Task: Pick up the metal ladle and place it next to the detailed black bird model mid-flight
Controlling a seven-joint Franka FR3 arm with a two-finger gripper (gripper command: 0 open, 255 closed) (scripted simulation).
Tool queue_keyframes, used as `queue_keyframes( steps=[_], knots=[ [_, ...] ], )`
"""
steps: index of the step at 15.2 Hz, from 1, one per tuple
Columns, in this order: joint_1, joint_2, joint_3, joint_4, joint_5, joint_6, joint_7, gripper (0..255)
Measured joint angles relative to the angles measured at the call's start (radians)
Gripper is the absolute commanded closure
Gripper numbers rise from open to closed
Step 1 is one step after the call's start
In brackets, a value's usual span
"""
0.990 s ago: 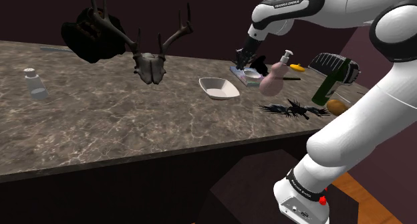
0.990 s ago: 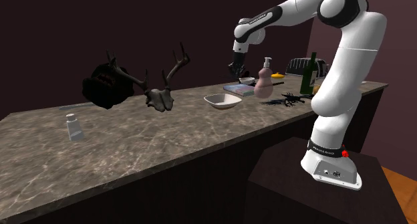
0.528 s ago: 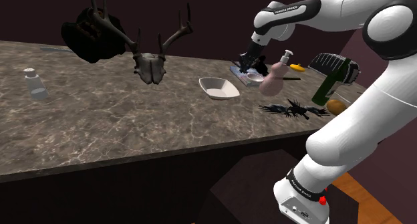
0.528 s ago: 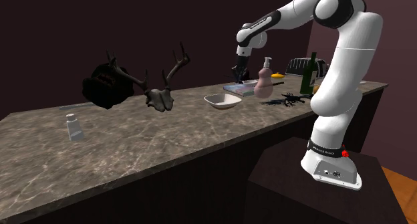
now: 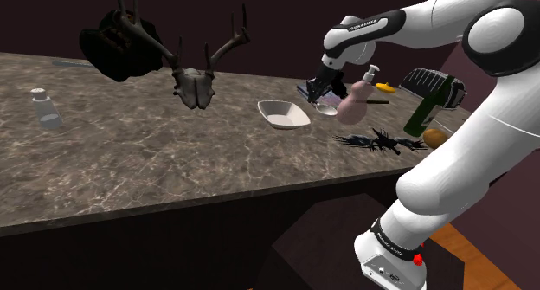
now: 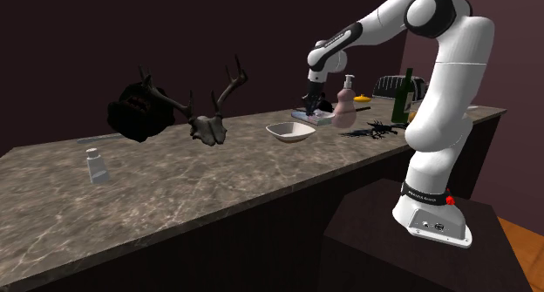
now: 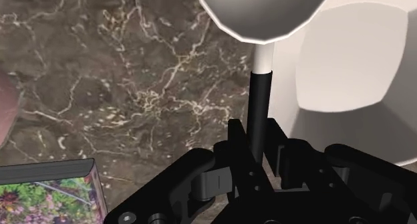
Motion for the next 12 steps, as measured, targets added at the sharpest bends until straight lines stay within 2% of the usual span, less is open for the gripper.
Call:
queue_keyframes(
  steps=[12],
  knots=[
    [0.002,0.073,0.003,-0.083,0.016,0.155,-0.020,255]
  ],
)
